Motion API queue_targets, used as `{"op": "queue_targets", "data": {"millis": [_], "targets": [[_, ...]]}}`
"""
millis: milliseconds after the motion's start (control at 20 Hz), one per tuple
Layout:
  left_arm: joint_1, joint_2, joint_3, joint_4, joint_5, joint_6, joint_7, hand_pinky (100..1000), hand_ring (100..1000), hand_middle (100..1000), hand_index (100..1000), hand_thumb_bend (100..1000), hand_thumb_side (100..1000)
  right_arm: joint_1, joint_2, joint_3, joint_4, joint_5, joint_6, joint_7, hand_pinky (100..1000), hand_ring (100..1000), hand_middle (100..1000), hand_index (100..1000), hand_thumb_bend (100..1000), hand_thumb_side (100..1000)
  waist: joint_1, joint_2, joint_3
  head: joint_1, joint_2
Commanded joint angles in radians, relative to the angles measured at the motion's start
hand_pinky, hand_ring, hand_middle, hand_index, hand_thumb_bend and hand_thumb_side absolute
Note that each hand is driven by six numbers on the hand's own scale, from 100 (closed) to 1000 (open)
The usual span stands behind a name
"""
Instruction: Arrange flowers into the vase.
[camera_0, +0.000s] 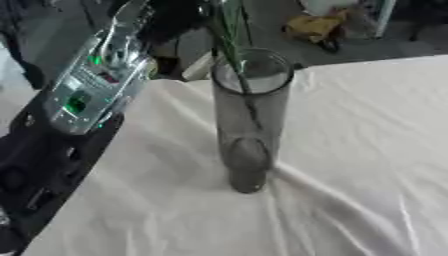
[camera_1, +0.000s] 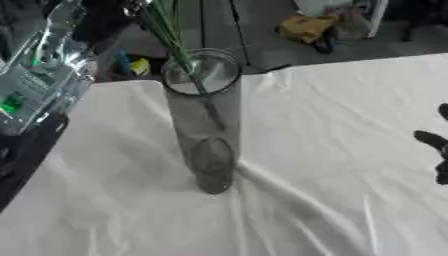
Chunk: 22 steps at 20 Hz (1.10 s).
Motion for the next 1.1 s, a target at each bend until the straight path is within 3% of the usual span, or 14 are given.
{"op": "queue_targets", "data": {"millis": [50,200,500,1100], "targets": [[-0.015,0.006,-0.003,-0.005,-0.012,-0.018,-0.013,100,253,345,467,100,540,-0.010,-0.009,0.002,-0.020,0.006,-0.004,0.005,813,990,308,494,100,1000,0.005,-0.001,0.001,0.001,-0.012],[-0.010,0.008,-0.005,0.000,-0.026,-0.032,-0.028,100,302,385,484,100,537,-0.011,-0.007,0.002,-0.020,0.006,-0.004,0.006,813,991,308,494,100,1000,0.004,0.001,0.001,0.000,-0.012],[0.000,0.012,-0.009,0.005,-0.070,-0.061,-0.046,195,389,448,521,100,530,-0.010,-0.006,0.000,-0.020,0.008,-0.004,0.005,813,991,308,494,100,1000,0.004,0.000,0.000,-0.003,-0.009],[0.007,0.007,-0.015,0.020,-0.127,-0.091,-0.088,263,470,519,607,100,528,-0.012,-0.002,-0.001,-0.020,0.012,0.000,0.010,816,997,308,495,100,1000,0.008,0.003,-0.007,-0.002,-0.016]]}}
